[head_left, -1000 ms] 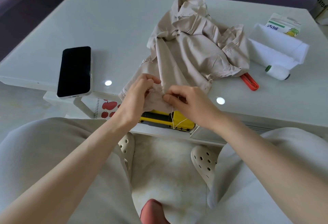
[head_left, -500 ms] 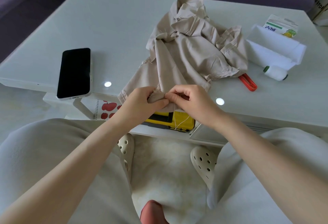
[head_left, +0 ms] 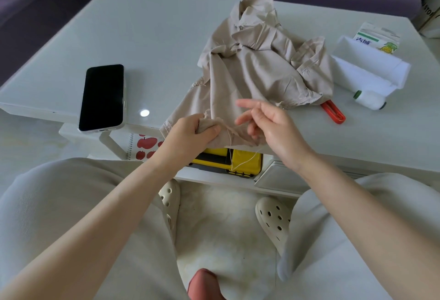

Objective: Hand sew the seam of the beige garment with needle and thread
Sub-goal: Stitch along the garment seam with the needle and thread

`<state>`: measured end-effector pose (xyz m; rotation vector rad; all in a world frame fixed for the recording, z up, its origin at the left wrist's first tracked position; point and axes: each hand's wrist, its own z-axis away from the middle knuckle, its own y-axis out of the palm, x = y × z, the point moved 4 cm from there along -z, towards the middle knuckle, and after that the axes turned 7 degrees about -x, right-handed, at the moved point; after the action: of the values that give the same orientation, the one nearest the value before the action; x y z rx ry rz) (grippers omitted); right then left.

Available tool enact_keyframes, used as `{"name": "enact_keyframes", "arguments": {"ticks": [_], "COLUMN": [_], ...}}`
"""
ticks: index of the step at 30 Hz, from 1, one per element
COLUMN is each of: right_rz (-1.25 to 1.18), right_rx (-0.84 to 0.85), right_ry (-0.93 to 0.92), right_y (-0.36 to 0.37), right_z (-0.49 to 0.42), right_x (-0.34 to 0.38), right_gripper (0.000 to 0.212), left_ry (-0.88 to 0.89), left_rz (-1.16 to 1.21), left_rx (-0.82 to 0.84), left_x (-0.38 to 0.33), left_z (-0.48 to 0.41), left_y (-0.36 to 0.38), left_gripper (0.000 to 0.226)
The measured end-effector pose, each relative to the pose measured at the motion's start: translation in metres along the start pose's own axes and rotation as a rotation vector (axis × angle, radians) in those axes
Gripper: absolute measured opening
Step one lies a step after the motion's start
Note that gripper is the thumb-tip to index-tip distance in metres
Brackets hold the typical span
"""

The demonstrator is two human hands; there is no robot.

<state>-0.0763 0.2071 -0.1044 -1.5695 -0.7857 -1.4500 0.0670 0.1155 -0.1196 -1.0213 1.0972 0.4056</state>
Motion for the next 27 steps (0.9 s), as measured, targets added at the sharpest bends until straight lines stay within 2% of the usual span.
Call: {"name": "enact_keyframes", "arguments": {"ticks": [2, 5, 9, 15, 19, 27], "right_rz": [-0.038, 0.121, 0.264, 0.470, 0.466, 0.456], "right_rx": [-0.066, -0.100, -0.113, -0.174, -0.183, -0.125], "right_ry": [-0.080, -0.187, -0.180, -0.435, -0.462, -0.461], "right_y": [-0.004, -0.003, 0.002, 0.009, 0.010, 0.015], "right_z": [0.003, 0.009, 0.018, 0.027, 0.027, 0.029], "right_x": [0.007, 0.010, 0.004, 0.003, 0.000, -0.003], "right_gripper": [0.029, 0.031, 0.034, 0.035, 0.009, 0.017], "left_ry": [0.008, 0.037, 0.066, 0.078, 0.102, 0.114], "left_rz": [-0.005, -0.016, -0.015, -0.014, -0.017, -0.038], "left_rx": [-0.011, -0.037, -0.076, -0.075, -0.096, -0.120], "left_x": [0.000, -0.001, -0.003, -0.005, -0.008, -0.007], "left_z": [0.001, 0.002, 0.001, 0.003, 0.005, 0.005], "left_y": [0.000, 0.001, 0.002, 0.002, 0.001, 0.002], "left_gripper": [0.026, 0.025, 0.024, 0.017, 0.022, 0.023]}}
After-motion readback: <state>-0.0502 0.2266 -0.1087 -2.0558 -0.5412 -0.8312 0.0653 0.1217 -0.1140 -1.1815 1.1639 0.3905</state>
